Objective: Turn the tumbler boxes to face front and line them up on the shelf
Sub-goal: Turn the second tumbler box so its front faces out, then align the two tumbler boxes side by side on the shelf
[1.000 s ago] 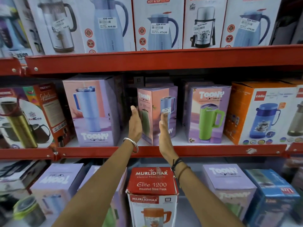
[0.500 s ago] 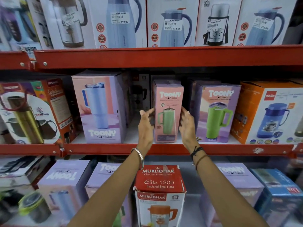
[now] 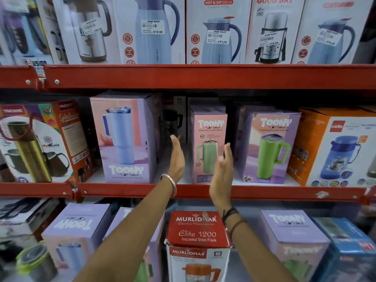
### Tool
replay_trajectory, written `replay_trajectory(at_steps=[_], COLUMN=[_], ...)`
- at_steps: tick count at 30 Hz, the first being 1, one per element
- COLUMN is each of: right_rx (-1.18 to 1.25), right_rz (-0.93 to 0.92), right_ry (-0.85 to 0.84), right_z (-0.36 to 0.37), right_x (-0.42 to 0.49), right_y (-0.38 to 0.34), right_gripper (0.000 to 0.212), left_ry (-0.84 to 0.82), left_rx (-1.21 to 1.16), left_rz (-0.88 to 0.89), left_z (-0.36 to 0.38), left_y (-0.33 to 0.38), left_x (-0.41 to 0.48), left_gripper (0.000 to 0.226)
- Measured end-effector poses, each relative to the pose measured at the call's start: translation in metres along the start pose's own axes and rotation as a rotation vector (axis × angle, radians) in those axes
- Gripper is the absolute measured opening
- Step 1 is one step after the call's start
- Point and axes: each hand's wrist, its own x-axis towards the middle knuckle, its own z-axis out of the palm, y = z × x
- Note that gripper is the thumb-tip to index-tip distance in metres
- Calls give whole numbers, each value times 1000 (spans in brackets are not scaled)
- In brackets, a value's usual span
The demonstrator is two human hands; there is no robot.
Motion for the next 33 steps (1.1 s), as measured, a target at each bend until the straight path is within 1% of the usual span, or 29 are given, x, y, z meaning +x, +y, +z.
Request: replay_trajectory(at_steps=[2,4,5,7,8,12,14,17,20,23,27,30,33], right_rx=[-60,-101,-110,-122,-128,-96,-18,88,340,305,278,262,238], right_rz=[-68,-57,-46,-38,-34,-27,-21,116,189,227,269,289,311], right_ry=[-51,-104,-133,-175,-180,-159,-146,-107,-62,-69,-119,-155,-179], right_z=[12,21,25,28,29,27,18,4,-8,-19,-27,-30,-34], right_x=[-14,-20,-22,-24,-23,-10,-2,19,44,63,68,71,71], right_y=[4,9,11,15,17,15,11,13,22,31,34,32,29], right_gripper=[61,59,59,63,64,53,52,66,63,63,66,57,63], left_ry=[-60,-105,-125,-147,-131,-45,-18,3,-2,-22,-21,5,13], left_rx=[-7,-33,-42,-46,-40,-151,-187,-186,-184,-174,-156,-114,-79], left_rz=[-44,-96,-111,-107,-114,-97,-88,-69,-48,-32,-23,-4,7], left_z=[2,3,3,3,2,-1,-3,-6,-8,-5,-2,-3,-2], left_y=[4,3,2,0,1,1,-1,1,1,0,-6,-11,-8], left_x=[13,24,29,34,34,40,45,40,30,17,3,-1,-4], left_gripper=[82,99,103,102,103,88,86,83,85,90,80,80,81])
